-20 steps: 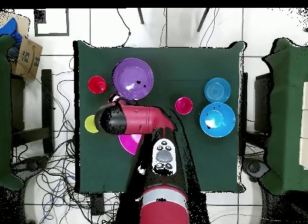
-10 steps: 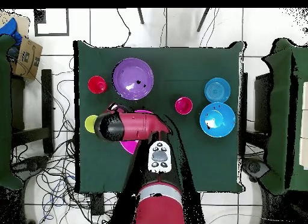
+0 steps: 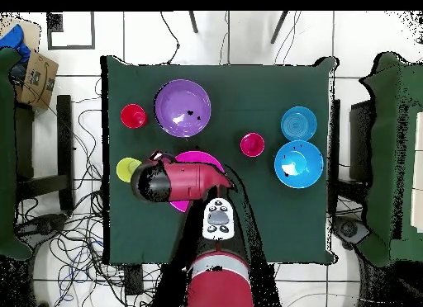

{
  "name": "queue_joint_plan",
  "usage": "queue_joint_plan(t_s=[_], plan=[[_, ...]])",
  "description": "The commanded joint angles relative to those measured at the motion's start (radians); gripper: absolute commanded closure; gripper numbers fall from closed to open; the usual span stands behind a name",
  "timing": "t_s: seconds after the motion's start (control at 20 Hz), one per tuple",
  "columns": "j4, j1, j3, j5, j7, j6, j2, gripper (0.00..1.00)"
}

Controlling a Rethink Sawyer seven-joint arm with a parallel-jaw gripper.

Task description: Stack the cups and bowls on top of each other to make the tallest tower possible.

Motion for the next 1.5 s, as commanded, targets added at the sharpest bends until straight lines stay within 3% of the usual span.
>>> queue_joint_plan(t_s=[0.05, 0.7, 1.3, 1.35, 1.5], plan=[[0.037, 0.012, 0.051, -0.088, 0.036, -0.106, 0.093, 0.0], [-0.009, 0.026, 0.041, -0.086, 0.054, -0.188, 0.193, 0.0], [-0.026, 0.073, -0.001, -0.053, 0.081, -0.2, 0.211, 0.0], [-0.025, 0.083, -0.014, -0.047, 0.092, -0.214, 0.212, 1.0], [-0.025, 0.094, -0.027, -0.042, 0.103, -0.23, 0.211, 1.0]])
